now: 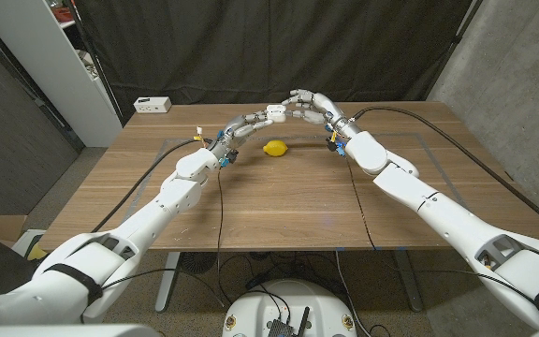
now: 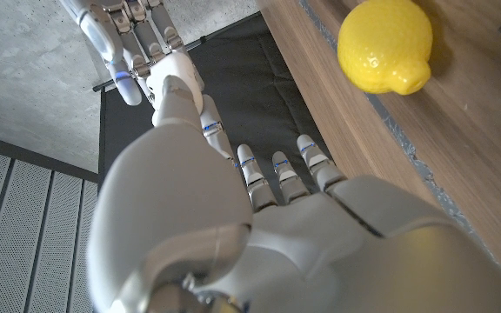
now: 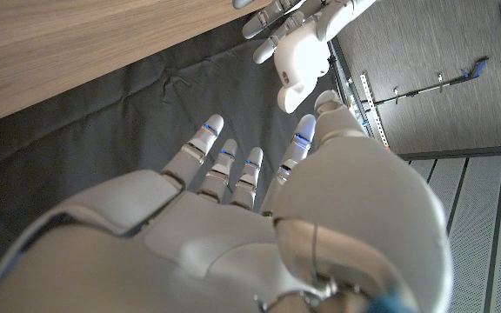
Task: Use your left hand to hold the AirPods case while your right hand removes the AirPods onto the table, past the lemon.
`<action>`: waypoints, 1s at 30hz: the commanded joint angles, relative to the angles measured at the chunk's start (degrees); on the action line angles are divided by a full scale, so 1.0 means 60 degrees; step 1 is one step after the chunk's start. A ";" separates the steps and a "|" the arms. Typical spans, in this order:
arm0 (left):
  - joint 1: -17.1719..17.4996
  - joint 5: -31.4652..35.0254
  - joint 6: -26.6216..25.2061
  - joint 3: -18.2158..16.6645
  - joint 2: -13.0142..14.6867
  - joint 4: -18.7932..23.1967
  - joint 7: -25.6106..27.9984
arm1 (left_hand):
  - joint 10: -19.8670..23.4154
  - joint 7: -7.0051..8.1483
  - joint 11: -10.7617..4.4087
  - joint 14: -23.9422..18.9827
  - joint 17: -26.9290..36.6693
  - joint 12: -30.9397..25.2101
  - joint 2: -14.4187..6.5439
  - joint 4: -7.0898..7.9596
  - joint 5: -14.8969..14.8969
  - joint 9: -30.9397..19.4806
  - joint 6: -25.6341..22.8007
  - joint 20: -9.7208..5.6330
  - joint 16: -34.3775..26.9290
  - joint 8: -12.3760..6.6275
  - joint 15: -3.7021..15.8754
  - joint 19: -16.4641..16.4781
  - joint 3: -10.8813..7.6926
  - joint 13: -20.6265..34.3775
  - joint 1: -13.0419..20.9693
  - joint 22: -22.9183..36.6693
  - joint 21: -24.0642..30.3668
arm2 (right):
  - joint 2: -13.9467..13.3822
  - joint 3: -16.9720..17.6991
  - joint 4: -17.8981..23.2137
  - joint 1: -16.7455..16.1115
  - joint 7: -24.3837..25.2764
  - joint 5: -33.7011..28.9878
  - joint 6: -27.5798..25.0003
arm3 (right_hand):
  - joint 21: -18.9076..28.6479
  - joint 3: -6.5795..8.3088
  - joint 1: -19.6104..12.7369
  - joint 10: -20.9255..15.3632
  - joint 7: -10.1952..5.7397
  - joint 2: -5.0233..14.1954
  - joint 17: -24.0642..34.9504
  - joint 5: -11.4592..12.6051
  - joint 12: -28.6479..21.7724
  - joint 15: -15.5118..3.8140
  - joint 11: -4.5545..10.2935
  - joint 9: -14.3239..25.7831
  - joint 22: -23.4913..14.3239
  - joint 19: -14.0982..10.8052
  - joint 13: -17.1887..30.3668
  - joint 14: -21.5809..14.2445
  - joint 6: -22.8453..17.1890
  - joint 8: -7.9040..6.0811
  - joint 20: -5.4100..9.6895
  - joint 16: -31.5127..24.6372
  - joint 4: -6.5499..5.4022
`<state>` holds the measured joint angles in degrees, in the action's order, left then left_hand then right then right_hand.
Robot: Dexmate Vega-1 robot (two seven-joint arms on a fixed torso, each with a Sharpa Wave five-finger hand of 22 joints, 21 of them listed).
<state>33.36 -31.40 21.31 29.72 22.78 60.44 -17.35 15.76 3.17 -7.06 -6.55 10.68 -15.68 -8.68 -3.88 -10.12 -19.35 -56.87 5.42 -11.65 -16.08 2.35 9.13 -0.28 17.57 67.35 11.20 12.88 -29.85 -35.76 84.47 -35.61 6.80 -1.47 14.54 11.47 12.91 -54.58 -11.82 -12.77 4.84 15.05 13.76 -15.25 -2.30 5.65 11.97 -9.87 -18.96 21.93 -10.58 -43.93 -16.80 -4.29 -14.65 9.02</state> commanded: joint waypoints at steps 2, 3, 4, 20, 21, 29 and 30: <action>-0.0046 -0.0013 0.0028 0.0004 -0.0029 -0.0078 -0.0041 | 0.0034 0.0402 0.0031 0.0012 0.0017 0.0015 -0.0032 0.0119 -0.0046 -0.1230 -0.0449 0.0012 0.0027 -0.0080 0.0364 0.0019 -0.0735 0.0016 -0.0025 0.0002 0.0041 | 0.0010 -0.0009 0.0042 0.0052 -0.0185 0.0081 -0.0248 | -0.0039 0.0039 -0.0081 0.0167 0.0004 0.0012 0.0058 -0.0045 0.0065 -0.0567 0.0033 0.0014 -0.0015 0.0060 0.0039 0.0180 0.0075 0.0076 -0.0059 0.0043 -0.0057; -0.0040 -0.0012 0.0027 0.0004 -0.0028 -0.0068 -0.0036 | 0.0034 0.0405 0.0033 0.0016 0.0018 0.0015 -0.0037 0.0117 -0.0047 -0.1236 -0.0456 0.0013 0.0029 -0.0085 0.0361 0.0018 -0.0740 0.0016 -0.0024 0.0002 0.0041 | 0.0003 -0.0014 0.0052 0.0058 -0.0211 0.0091 -0.0277 | -0.0052 0.0034 -0.0079 0.0245 0.0004 0.0027 0.0068 -0.0055 0.0096 -0.0563 0.0031 0.0010 -0.0016 0.0093 0.0039 0.0241 0.0070 0.0094 -0.0068 0.0060 -0.0071; -0.0030 -0.0011 0.0022 0.0005 -0.0025 -0.0052 -0.0028 | 0.0029 0.0369 0.0040 0.0018 0.0018 0.0018 -0.0041 0.0112 -0.0048 -0.1228 -0.0467 0.0019 0.0029 -0.0084 0.0355 0.0015 -0.0747 0.0016 -0.0027 0.0002 0.0040 | -0.0018 -0.0025 0.0087 0.0067 -0.0260 0.0097 -0.0355 | -0.0059 0.0032 -0.0073 0.0278 0.0004 0.0041 0.0074 -0.0061 0.0110 -0.0564 0.0029 0.0008 -0.0016 0.0114 0.0039 0.0274 0.0066 0.0102 -0.0059 0.0068 -0.0082; 0.0164 0.0038 -0.0053 0.0017 0.0064 0.0307 0.0147 | 0.0009 0.0413 0.0018 0.0026 0.0020 0.0030 -0.0044 0.0081 -0.0045 -0.1242 -0.0445 0.0023 0.0030 -0.0070 0.0344 0.0012 -0.0784 0.0018 -0.0091 0.0001 0.0038 | -0.0202 -0.0101 0.0335 0.0084 -0.0487 0.0088 -0.0737 | -0.0127 -0.0015 0.0094 0.0598 0.0006 0.0282 0.0177 -0.0166 0.0256 -0.0458 0.0091 -0.0030 -0.0020 0.0424 0.0006 0.0737 -0.0037 0.0251 -0.0093 0.0164 -0.0273; 0.0168 0.0039 -0.0056 0.0020 0.0062 0.0317 0.0151 | 0.0014 0.0378 0.0021 0.0024 0.0021 0.0028 -0.0043 0.0079 -0.0045 -0.1246 -0.0432 0.0020 0.0028 -0.0066 0.0345 0.0013 -0.0788 0.0018 -0.0097 0.0002 0.0039 | -0.0210 -0.0096 0.0342 0.0074 -0.0471 0.0082 -0.0723 | -0.0125 -0.0017 0.0102 0.0594 0.0006 0.0289 0.0180 -0.0170 0.0254 -0.0460 0.0083 -0.0031 -0.0020 0.0424 0.0005 0.0744 -0.0044 0.0253 -0.0095 0.0165 -0.0279; 0.0219 0.0081 -0.0096 0.0046 0.0082 0.0451 0.0224 | 0.0006 0.0370 0.0046 0.0030 0.0021 0.0033 -0.0051 0.0057 -0.0045 -0.1235 -0.0417 0.0036 0.0030 -0.0045 0.0334 0.0009 -0.0814 0.0018 -0.0124 0.0001 0.0037 | -0.0319 -0.0071 0.0473 0.0029 -0.0580 0.0147 -0.0843 | -0.0114 -0.0042 0.0192 0.0503 0.0007 0.0352 0.0211 -0.0210 0.0224 -0.0473 0.0072 -0.0042 -0.0021 0.0449 -0.0009 0.0760 -0.0105 0.0288 -0.0099 0.0144 -0.0341; 0.0228 0.0082 -0.0110 0.0047 0.0089 0.0472 0.0233 | 0.0008 0.0362 0.0029 0.0025 0.0019 0.0033 -0.0043 0.0051 -0.0044 -0.1230 -0.0437 0.0029 0.0029 -0.0049 0.0341 0.0011 -0.0815 0.0018 -0.0125 0.0001 0.0038 | -0.0331 -0.0073 0.0483 0.0030 -0.0601 0.0153 -0.0861 | -0.0112 -0.0045 0.0204 0.0482 0.0008 0.0363 0.0215 -0.0216 0.0217 -0.0476 0.0072 -0.0043 -0.0021 0.0451 -0.0011 0.0758 -0.0121 0.0291 -0.0102 0.0139 -0.0348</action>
<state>34.20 -31.24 21.14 29.83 23.08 62.13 -16.63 15.76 3.27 -7.06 -6.55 10.68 -15.68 -8.60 -3.88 -10.20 -19.35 -56.76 5.42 -11.65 -16.08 2.35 9.13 -0.29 17.57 66.96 11.20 12.88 -30.97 -36.25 86.26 -35.04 4.03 -0.96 10.40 10.98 12.59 -53.45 -8.45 -12.76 6.43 16.13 12.63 -13.75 -2.03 6.15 11.72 -9.88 -16.48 21.78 -6.36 -43.92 -15.25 -5.11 -13.76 7.23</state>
